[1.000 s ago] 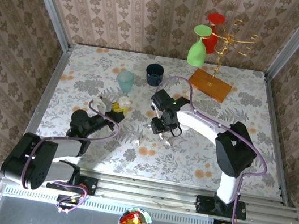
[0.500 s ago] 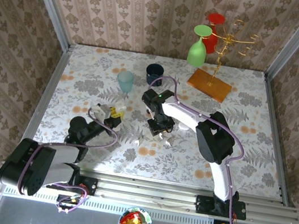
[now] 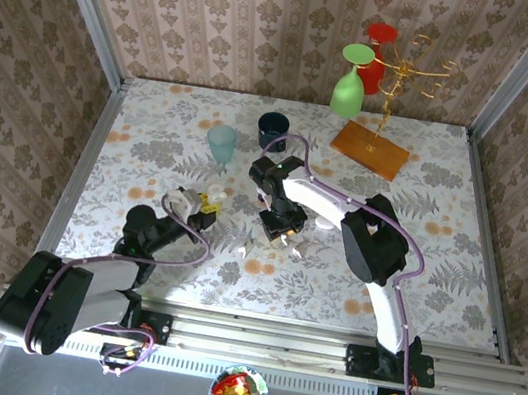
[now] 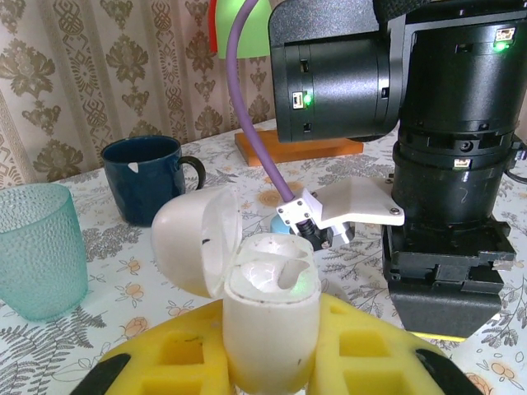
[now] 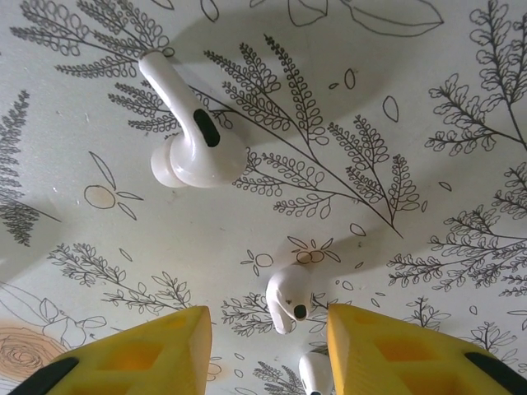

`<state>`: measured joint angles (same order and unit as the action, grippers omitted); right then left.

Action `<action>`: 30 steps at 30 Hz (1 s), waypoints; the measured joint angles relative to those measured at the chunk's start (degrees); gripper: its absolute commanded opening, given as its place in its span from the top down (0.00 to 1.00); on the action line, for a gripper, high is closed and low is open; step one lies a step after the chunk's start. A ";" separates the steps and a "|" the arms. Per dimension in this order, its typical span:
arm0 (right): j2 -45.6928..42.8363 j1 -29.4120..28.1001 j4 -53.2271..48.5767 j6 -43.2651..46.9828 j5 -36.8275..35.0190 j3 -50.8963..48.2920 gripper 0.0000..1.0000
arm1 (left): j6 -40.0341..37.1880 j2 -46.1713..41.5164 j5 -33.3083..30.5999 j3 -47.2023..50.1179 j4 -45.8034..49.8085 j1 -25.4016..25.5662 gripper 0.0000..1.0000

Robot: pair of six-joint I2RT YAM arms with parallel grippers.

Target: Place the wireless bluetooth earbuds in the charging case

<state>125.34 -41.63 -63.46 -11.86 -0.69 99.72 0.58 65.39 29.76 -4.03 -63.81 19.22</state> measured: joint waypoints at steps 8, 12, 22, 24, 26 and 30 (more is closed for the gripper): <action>1.27 0.11 0.00 -0.02 0.46 0.00 0.59 | -0.66 0.02 0.02 -0.15 1.36 0.00 0.94; 1.31 0.11 -0.02 -0.04 0.68 0.00 0.59 | -0.70 0.02 0.22 -0.15 1.38 0.11 0.94; 1.46 0.11 -0.02 -0.26 0.72 0.00 0.61 | -0.87 -0.02 0.42 -0.15 1.75 0.26 0.94; 1.57 0.11 -0.02 -0.28 0.70 0.00 0.61 | -0.87 -0.26 0.42 -0.15 1.81 0.26 0.94; 1.81 0.11 -0.04 -0.28 0.68 0.00 0.62 | -0.87 -0.50 0.44 -0.15 1.79 0.26 0.94; 2.45 0.13 -0.31 -0.50 0.50 0.13 0.62 | -0.87 -0.63 0.44 -0.15 1.84 0.31 0.94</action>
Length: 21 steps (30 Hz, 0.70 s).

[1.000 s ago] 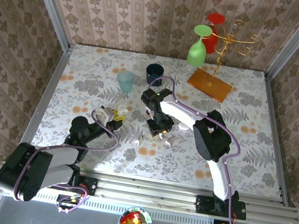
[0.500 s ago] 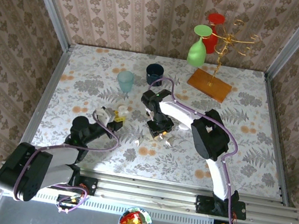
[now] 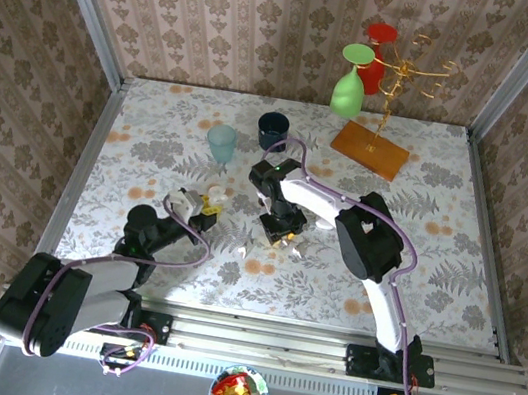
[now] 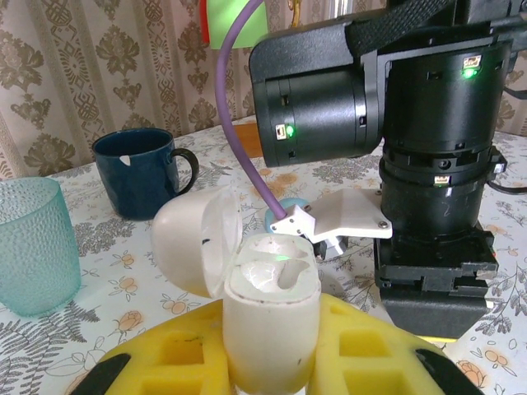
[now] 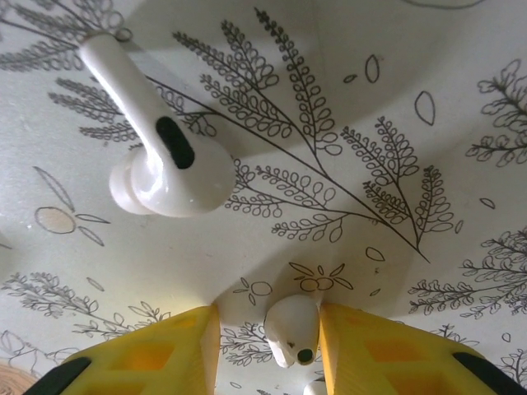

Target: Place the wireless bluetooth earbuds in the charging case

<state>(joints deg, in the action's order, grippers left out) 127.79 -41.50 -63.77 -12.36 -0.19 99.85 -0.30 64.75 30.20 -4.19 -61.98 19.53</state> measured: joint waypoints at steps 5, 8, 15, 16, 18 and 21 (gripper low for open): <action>0.31 0.09 -0.37 -0.44 -1.33 0.94 0.63 | 0.00 0.00 0.00 0.00 0.00 0.00 0.94; 0.63 0.09 -0.63 -0.83 -2.03 1.46 0.64 | 0.00 0.00 0.00 0.00 0.00 0.04 0.94; 1.22 0.24 -0.79 -1.05 -2.40 2.19 0.70 | 0.00 0.00 0.09 0.00 0.00 0.35 0.94; 1.22 0.24 -0.76 -1.07 -2.40 2.19 0.71 | 0.02 0.00 0.09 0.00 0.00 0.33 0.94; 1.25 0.24 -0.72 -1.07 -2.27 2.21 0.74 | 0.00 0.00 0.15 0.00 0.02 0.37 0.94; 1.25 0.24 -0.55 -1.11 -1.97 2.19 0.77 | -0.02 0.00 0.17 0.00 0.02 0.37 0.94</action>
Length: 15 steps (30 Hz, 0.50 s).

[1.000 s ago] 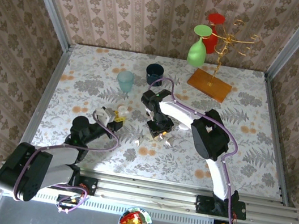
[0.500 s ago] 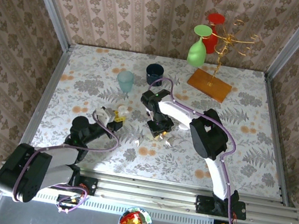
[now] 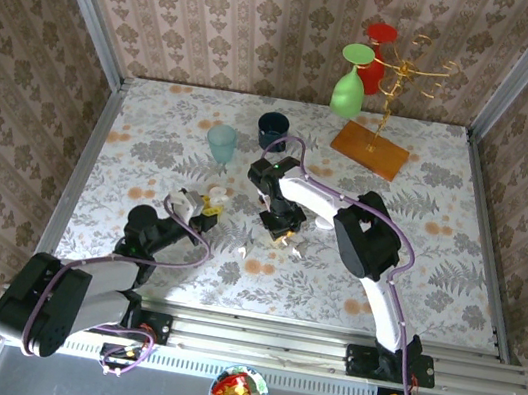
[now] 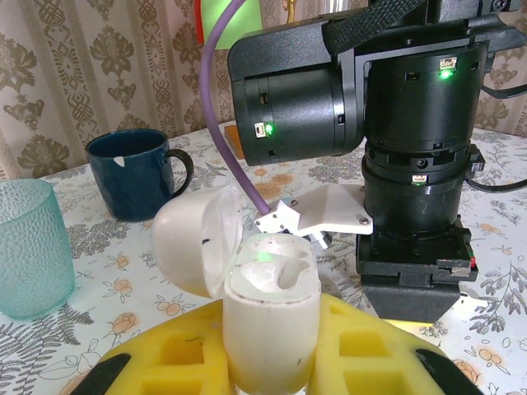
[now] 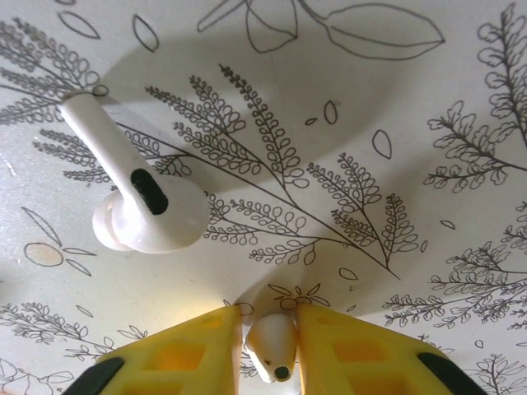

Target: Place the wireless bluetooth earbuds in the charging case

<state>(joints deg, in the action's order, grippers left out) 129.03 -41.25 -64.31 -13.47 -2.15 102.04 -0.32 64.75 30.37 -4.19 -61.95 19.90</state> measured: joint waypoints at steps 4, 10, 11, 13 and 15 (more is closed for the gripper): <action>-0.37 0.00 0.74 -0.13 0.11 -0.59 0.78 | -0.66 -0.52 0.00 -0.02 0.76 0.00 0.94; -5.75 0.79 7.67 -0.17 1.16 -8.52 0.79 | -1.33 -1.51 -0.02 -0.66 2.91 1.03 0.94; -7.19 1.05 9.33 -0.17 1.53 -10.45 0.79 | -1.49 -1.51 -0.02 -0.83 3.08 1.07 0.94; -10.91 1.70 13.55 -0.17 2.62 -14.86 0.79 | -1.64 -1.51 0.00 -1.27 3.39 1.07 0.94; -15.58 2.21 18.97 -0.20 3.61 -19.93 0.79 | -1.68 -1.51 0.22 -1.99 3.85 1.14 0.94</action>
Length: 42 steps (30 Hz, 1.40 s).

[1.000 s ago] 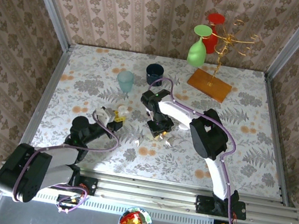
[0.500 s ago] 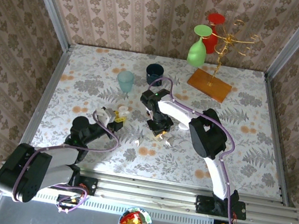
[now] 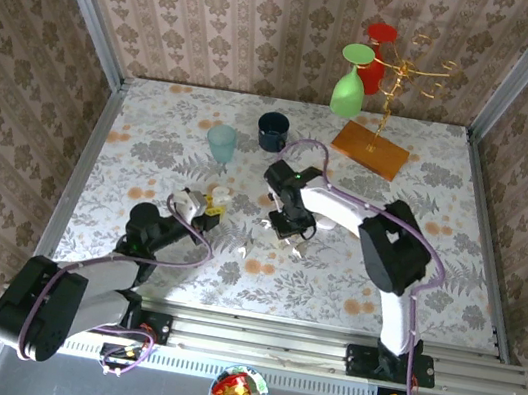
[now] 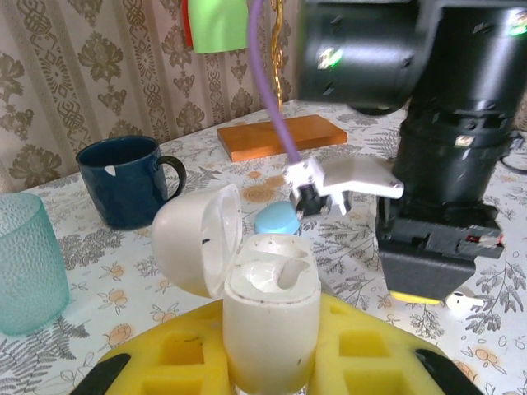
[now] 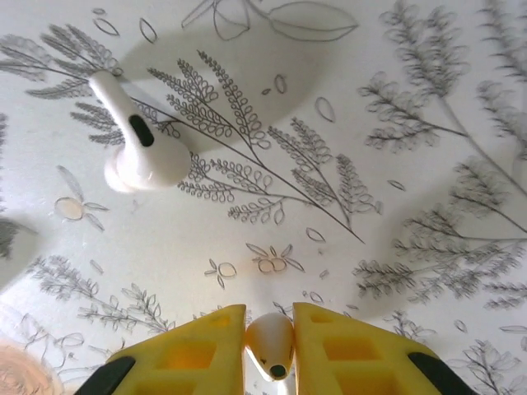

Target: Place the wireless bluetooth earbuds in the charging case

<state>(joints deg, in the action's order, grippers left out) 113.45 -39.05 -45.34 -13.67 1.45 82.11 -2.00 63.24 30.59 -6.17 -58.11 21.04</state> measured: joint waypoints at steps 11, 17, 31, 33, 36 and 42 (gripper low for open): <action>-28.00 2.36 35.54 -2.23 6.38 -24.79 0.81 | 2.23 3.85 2.34 -4.55 -1.31 3.13 0.94; -37.77 4.28 52.52 -6.62 13.11 -34.62 0.81 | 4.61 7.30 5.51 -6.82 -5.05 4.48 0.94; -41.48 3.87 71.04 -13.22 25.20 -37.48 0.81 | 7.45 13.57 9.33 -12.02 -11.82 9.86 0.94; -41.03 3.52 71.12 -13.20 25.97 -37.48 0.81 | 7.48 13.57 9.33 -12.24 -12.07 10.12 0.94; -40.00 3.19 71.10 -13.20 26.49 -37.48 0.82 | 7.65 13.57 9.33 -12.37 -12.26 10.19 0.94; -39.17 3.06 72.11 -13.22 26.97 -37.48 0.82 | 7.85 13.60 9.35 -13.03 -12.26 10.82 0.94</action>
<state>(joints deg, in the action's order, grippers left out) 74.28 -35.99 26.76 -26.89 28.42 44.62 5.85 76.84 39.94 -19.20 -70.37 31.86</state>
